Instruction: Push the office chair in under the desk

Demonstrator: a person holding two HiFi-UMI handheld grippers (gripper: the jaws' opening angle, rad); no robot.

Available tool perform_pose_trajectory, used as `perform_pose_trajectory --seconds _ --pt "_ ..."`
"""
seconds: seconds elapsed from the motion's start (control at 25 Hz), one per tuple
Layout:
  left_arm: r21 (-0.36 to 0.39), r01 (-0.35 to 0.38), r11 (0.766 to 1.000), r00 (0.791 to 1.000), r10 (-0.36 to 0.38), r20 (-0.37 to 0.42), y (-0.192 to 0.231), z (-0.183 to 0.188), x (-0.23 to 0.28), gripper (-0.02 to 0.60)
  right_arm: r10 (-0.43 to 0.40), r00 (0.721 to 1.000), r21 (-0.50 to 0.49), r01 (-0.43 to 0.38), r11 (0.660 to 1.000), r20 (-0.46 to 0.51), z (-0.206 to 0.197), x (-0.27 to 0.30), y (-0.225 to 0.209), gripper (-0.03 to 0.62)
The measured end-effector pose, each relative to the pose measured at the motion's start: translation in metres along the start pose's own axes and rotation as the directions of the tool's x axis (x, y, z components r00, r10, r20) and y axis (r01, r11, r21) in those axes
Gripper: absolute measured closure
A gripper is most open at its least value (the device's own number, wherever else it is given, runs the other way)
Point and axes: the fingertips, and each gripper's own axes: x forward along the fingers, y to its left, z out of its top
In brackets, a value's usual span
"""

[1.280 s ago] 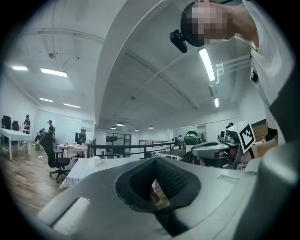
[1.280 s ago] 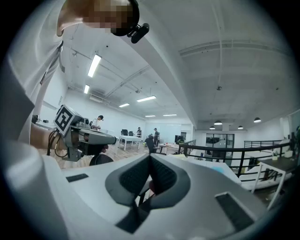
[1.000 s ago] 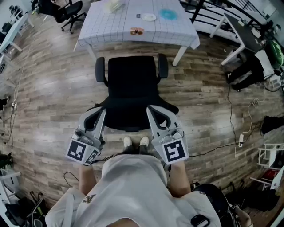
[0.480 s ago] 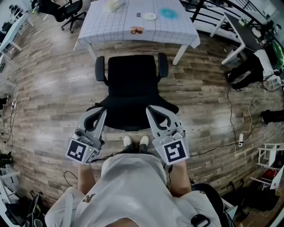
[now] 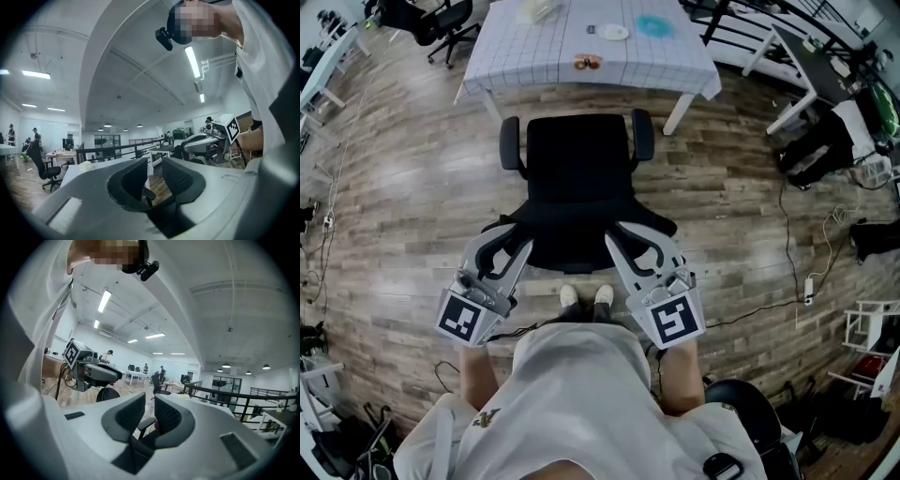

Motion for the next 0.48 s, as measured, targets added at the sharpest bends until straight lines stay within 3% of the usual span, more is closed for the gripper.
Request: perform_pose_trajectory --seconds 0.16,0.2,0.4,0.48 --pt "0.026 0.041 0.999 0.999 -0.041 -0.018 -0.003 -0.002 -0.002 0.455 0.027 1.000 -0.006 -0.027 1.000 -0.012 -0.003 -0.002 0.002 0.524" --pt "0.035 0.057 0.998 0.998 -0.056 -0.024 -0.005 -0.002 -0.002 0.444 0.040 0.999 -0.017 -0.041 0.999 -0.011 -0.003 -0.002 0.004 0.469" --pt "0.083 0.140 0.987 0.988 -0.134 -0.073 -0.015 -0.004 -0.007 0.389 0.101 0.995 -0.075 -0.101 0.992 -0.009 0.000 -0.006 0.011 0.459" --pt "0.098 0.179 0.979 0.981 -0.170 -0.097 -0.020 -0.007 -0.006 0.365 0.130 0.991 -0.090 -0.131 0.987 -0.016 -0.001 -0.006 0.015 0.414"
